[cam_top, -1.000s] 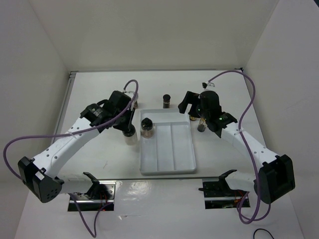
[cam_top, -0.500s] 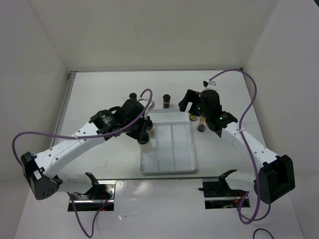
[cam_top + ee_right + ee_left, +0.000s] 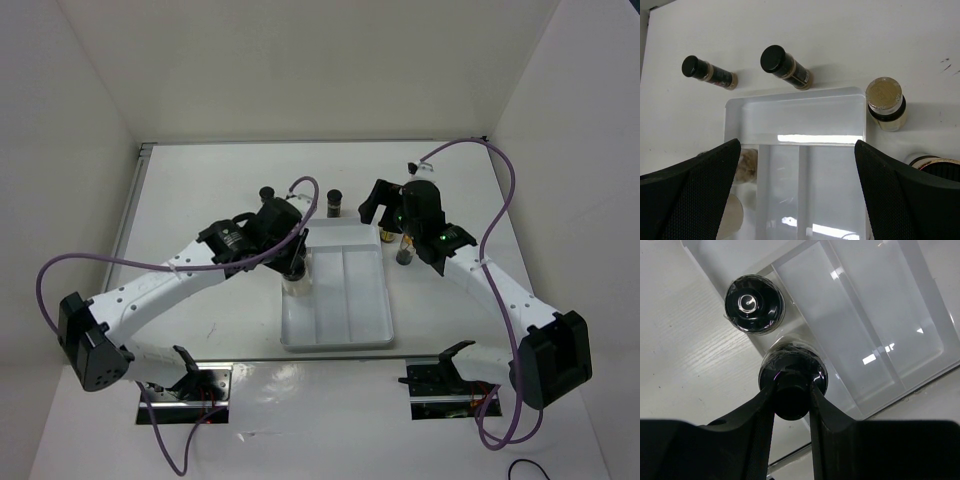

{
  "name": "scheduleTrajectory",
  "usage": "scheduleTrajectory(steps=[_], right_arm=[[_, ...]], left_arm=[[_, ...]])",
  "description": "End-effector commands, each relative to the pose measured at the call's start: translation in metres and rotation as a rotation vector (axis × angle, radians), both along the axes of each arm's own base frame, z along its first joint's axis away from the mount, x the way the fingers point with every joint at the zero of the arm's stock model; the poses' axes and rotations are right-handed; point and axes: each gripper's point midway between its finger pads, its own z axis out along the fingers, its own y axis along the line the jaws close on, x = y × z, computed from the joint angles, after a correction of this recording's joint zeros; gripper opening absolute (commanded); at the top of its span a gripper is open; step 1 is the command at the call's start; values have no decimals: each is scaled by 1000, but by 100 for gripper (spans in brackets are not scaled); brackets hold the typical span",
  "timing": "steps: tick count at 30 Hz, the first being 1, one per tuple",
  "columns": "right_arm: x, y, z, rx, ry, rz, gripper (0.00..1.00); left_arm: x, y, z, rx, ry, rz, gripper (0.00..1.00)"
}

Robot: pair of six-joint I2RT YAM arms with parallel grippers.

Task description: Organize the condiment bottles

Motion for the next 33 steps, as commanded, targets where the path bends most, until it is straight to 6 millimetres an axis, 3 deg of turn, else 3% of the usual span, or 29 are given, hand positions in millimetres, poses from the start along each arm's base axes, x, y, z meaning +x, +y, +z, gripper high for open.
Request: scheduleTrajectory(steps=[1,14,23,27,31,33], right_arm=[[13,-2,20,10,-68,-25,98],[15,-1,18,10,-68,-25,98],[18,2,16,11,-58,-15,98],[19,5,13,14,-54,-5,98],[22,8,18,21,-61,3,98],[22,10,14,21,-50,12,98]], left_arm=[[15,-15,6,-58,-46,28,0],[24,-14,-18,-4,-27,72,0],[21,-15,-33,-2,7,87,17],[23,-12,-37,21,8,98,30],[20,-17,-35,-3,22,77,58],[16,-22,-27,-23,22,69,64]])
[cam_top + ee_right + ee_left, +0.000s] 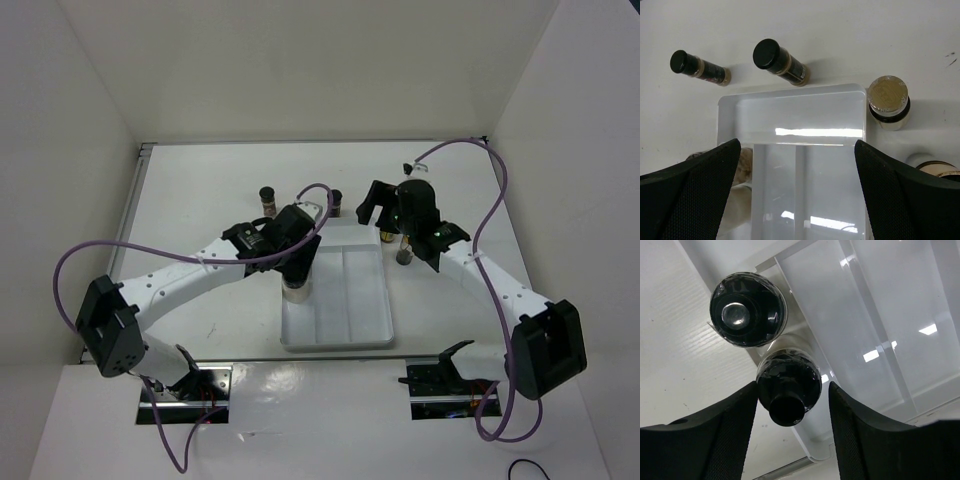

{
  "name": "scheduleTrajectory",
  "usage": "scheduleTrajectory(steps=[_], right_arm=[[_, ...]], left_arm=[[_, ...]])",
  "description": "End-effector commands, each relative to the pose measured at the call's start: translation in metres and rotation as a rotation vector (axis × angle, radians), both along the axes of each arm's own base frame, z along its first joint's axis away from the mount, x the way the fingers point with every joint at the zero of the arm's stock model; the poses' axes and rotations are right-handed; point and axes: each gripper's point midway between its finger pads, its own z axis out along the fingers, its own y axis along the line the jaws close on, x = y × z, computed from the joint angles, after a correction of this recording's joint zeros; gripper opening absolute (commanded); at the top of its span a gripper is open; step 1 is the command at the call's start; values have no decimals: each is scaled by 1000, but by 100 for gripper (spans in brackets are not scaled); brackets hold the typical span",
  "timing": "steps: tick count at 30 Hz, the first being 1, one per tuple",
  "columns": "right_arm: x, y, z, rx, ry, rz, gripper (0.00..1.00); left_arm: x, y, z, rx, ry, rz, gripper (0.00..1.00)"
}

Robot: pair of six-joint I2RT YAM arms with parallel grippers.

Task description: Organize the condiment bottles

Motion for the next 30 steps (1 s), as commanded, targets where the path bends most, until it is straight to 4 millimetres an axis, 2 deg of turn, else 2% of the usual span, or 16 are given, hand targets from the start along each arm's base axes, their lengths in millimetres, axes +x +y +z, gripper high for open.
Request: scheduleTrajectory(steps=[1,6,8,10,13,15,16,17,19,20,22,23,24,26,27,30], right_arm=[[18,7,34,35,-92,5,98],[23,14,44,46,-106,34,98],[27,18,54,50,-125,52,98],[34,25,61,57,-140,76,98],[46,34,70,55,-155,104,98],[50,43,74,49,-157,130,98],[56,45,86,44,-180,135,98],[60,46,78,21,-155,141,98],[65,51,88,13,-172,143,98],[68,49,84,1,-160,129,98],[69,46,83,-13,-165,118,98],[70,44,83,-17,-166,110,98],[70,44,83,-17,-166,110,98],[69,46,83,-13,-165,118,98],[70,46,81,-13,-166,118,98],[73,48,69,-22,-144,119,98]], left_arm=[[0,-16,23,-82,-38,-7,66],[0,-16,60,-139,-80,-1,74],[2,-14,91,-187,-139,8,78],[2,-6,120,-226,-204,29,90],[3,4,159,-284,-300,50,100],[11,17,164,-286,-326,112,100],[20,29,165,-277,-340,169,100],[29,41,171,-258,-377,237,100],[42,53,168,-229,-393,276,100],[55,64,171,-225,-403,312,100],[75,70,161,-192,-385,335,100],[92,80,159,-196,-392,366,100],[106,81,145,-182,-367,381,100],[137,96,143,-212,-394,426,100],[153,93,131,-228,-382,422,100],[181,102,108,-223,-338,437,100]])
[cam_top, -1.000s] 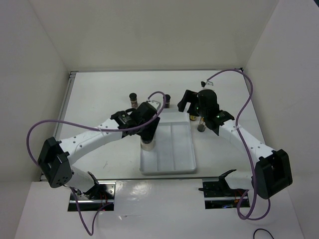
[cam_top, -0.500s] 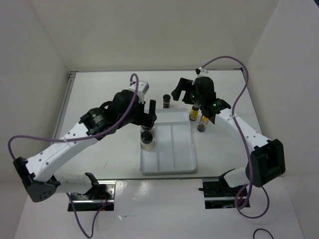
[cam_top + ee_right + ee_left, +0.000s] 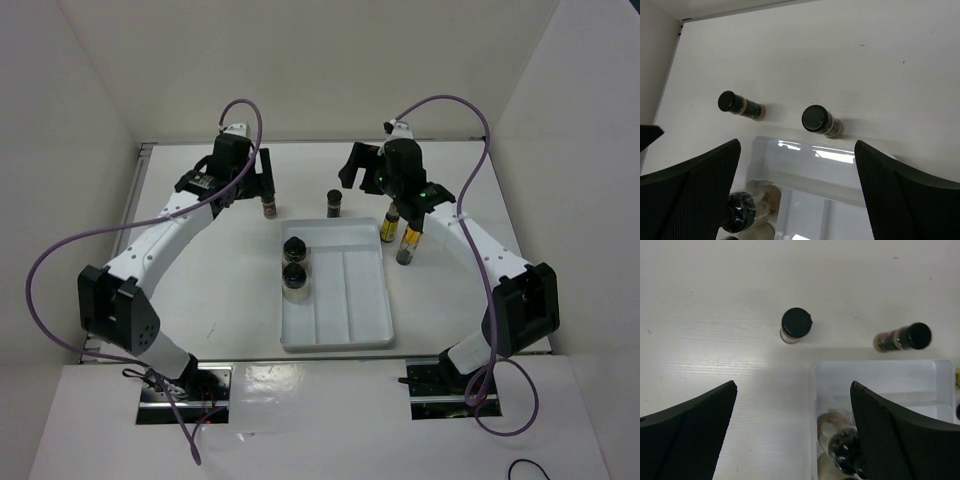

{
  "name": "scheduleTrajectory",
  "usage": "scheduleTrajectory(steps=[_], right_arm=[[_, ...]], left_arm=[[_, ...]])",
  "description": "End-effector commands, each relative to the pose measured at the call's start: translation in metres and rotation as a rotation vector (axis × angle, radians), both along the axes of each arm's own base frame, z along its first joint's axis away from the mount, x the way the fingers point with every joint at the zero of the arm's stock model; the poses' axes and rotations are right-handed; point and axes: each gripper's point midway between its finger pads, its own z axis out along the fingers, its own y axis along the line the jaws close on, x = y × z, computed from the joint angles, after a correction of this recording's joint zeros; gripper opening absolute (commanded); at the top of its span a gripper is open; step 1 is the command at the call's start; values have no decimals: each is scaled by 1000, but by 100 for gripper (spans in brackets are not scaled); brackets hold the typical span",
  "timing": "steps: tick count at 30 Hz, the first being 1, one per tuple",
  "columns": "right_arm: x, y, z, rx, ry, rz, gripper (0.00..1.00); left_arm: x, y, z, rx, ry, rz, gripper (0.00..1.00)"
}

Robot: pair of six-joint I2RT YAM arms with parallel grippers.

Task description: Organize the condiment bottles

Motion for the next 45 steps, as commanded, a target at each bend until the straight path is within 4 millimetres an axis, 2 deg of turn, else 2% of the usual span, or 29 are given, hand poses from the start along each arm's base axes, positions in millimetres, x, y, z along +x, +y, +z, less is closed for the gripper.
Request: scheduleTrajectory(steps=[1,2,5,6,8,10,12,13,16,17,18,19,24,26,28,29,32,37,41,42,44,45], right_arm=[[10,6,8,-11,-31,4,98],[14,7,1,-20,-12,5,98],[17,16,-10,-48,8,33,98],[20,17,-22,-62,39,33,98],[23,22,-26,-78,45,40,98],[29,25,-44,-93,77,41,98],[31,33,-50,-97,93,58,96],[31,33,-66,-114,129,59,95],[37,37,-70,-134,128,54,95],[39,36,-66,-136,117,41,95],[40,35,-81,-160,145,47,95],[44,38,-76,-154,133,47,95],[51,45,-91,-234,153,36,95],[53,47,-101,-244,172,38,92],[59,49,-99,-249,165,42,90],[59,49,-110,-264,193,44,90],[61,54,-116,-281,206,43,86],[62,55,-128,-316,223,39,84],[63,53,-131,-330,229,25,75],[64,53,-128,-330,229,24,68],[64,52,-133,-342,235,30,61],[64,52,-133,-342,235,30,51]], left_arm=[[38,-5,6,-44,-59,-39,100],[46,0,-5,-21,-39,-26,100],[57,-2,-7,5,-41,-32,100],[58,-2,-3,2,-49,-31,100],[61,-3,-15,13,-19,-32,100],[62,1,-15,13,-19,-23,100],[63,1,-19,13,-18,-23,100],[64,3,-27,5,-4,-28,100],[67,6,-36,5,16,-25,100],[67,6,-36,5,16,-25,100],[68,5,-40,8,24,-25,100],[69,5,-44,11,33,-25,100],[65,10,-51,10,51,-23,100],[64,10,-50,8,44,-23,100],[66,13,-48,0,37,-19,100],[66,12,-49,2,38,-32,100],[69,15,-59,2,60,-29,100],[69,14,-63,5,69,-29,100],[69,13,-67,2,79,-36,100],[70,12,-72,4,88,-36,100],[72,12,-68,2,79,-36,100],[72,12,-68,2,79,-36,100]])
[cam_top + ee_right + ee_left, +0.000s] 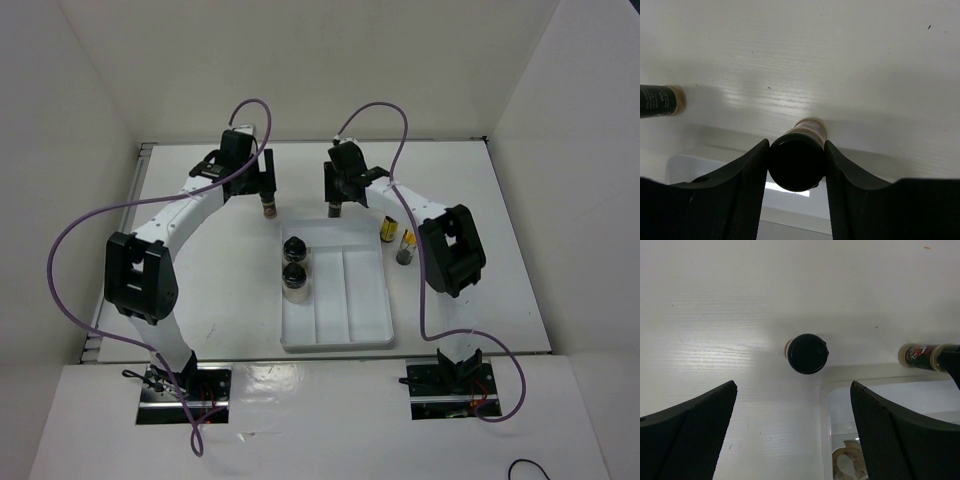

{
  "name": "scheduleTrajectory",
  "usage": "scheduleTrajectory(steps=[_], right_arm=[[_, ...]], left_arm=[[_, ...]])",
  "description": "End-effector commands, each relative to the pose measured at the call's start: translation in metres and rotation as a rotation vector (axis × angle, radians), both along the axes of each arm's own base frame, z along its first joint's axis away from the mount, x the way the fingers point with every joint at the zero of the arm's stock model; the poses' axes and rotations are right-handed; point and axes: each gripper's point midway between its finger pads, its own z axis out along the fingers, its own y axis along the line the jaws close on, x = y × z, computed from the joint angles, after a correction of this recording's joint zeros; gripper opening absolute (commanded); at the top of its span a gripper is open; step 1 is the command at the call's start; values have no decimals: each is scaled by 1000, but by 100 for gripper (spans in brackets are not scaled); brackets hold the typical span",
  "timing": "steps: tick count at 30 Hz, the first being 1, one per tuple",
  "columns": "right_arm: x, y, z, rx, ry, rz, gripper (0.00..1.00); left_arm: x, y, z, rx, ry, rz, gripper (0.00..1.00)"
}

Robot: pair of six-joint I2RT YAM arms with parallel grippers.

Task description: Organize the condiment bottles

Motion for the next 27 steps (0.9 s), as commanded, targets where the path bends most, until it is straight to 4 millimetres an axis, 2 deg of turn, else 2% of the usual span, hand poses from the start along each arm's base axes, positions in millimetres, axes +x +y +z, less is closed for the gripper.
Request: scheduleTrajectory(steps=[1,3,6,7,9,10,12,15,16,17,18,21,22,23,24,25,26,27], right_arm=[[8,5,10,-11,-30,-4,47],[8,3,10,-16,-33,-10,36],[9,1,4,-36,-16,-19,25],[7,0,2,-43,-4,-19,18],[8,-5,5,-63,-9,-38,13],[6,-6,14,-58,-16,-39,7],[7,-9,29,-50,-46,-61,0],[-7,-8,62,-11,-83,-39,0],[-10,-8,69,1,-91,-32,0],[-14,-7,77,21,-97,-30,0],[-21,-6,92,37,-122,-22,0],[-39,-3,112,69,-145,-1,0],[-44,-6,132,93,-183,-1,0],[-53,-2,137,114,-184,12,0],[-63,1,133,127,-167,26,0],[-68,-3,147,146,-196,26,0],[-76,0,147,157,-190,31,0],[-86,2,136,155,-165,37,0]], left_arm=[[7,-3,3,-11,-25,-17,100],[8,-4,-2,-8,-14,-17,100],[8,-4,-7,-6,-5,-17,100],[9,-4,-11,-3,3,-17,100],[10,-4,-9,-6,-5,-17,100],[10,-6,-14,-9,5,-23,100],[10,-6,-14,-2,4,-29,100],[14,-7,-20,1,16,-30,100],[15,-7,-17,-1,7,-30,100],[16,-7,-22,1,18,-30,100],[16,-7,-22,8,17,-36,100],[18,-7,-25,8,17,-36,100],[18,-6,-25,14,15,-29,100],[19,-6,-29,17,24,-29,100],[19,-6,-29,17,24,-29,100],[20,-7,-28,14,15,-29,100],[20,-7,-28,14,15,-29,100],[21,-7,-32,17,24,-29,100]])
